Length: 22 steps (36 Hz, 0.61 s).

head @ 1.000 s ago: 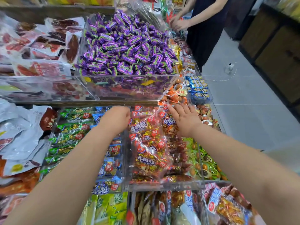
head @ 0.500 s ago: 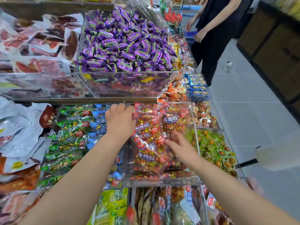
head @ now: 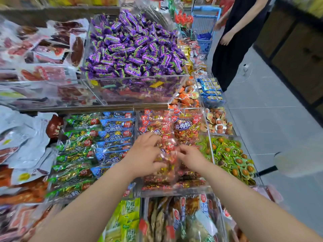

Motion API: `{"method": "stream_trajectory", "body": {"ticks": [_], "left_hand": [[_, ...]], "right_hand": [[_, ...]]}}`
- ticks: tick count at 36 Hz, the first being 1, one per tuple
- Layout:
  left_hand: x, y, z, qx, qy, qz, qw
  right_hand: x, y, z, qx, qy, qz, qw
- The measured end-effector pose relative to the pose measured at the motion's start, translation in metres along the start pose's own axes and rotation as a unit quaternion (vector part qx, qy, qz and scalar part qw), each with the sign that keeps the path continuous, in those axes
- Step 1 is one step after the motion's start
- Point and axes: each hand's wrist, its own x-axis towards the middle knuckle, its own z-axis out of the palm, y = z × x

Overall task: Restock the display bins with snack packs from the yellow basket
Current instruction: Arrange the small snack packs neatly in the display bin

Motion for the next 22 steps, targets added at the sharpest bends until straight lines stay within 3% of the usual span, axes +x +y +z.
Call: {"method": "stream_trajectory", "body": {"ticks": [3, 8, 10, 14, 19, 22], "left_hand": [[0.002, -0.015, -0.010, -0.058, -0.024, -0.055, 0.996], [0.009, -0.020, -0.013, 0.006, -0.115, -0.068, 0.991], [0.009, -0.009, -0.006, 0.070, -0.142, -0.072, 0.985], [0.012, 0.009, 0.002, 0.117, -0.142, -0.097, 0.978], [0.014, 0.019, 0.007, 0.061, -0.107, -0.088, 0.988], [0.014, 0.023, 0.017, 0.079, -0.115, -0.111, 0.984]], "right_hand": [[0.000, -0.003, 0.003, 0.024, -0.006, 0.016, 1.000], [0.001, -0.010, 0.007, 0.143, -0.045, 0.100, 0.984], [0.000, -0.010, 0.004, 0.143, -0.066, 0.119, 0.980], [-0.003, -0.013, -0.003, 0.152, -0.083, 0.126, 0.977], [-0.010, -0.017, -0.010, 0.088, 0.046, 0.046, 0.994], [-0.013, -0.023, 0.003, 0.134, 0.038, 0.022, 0.990]]}}
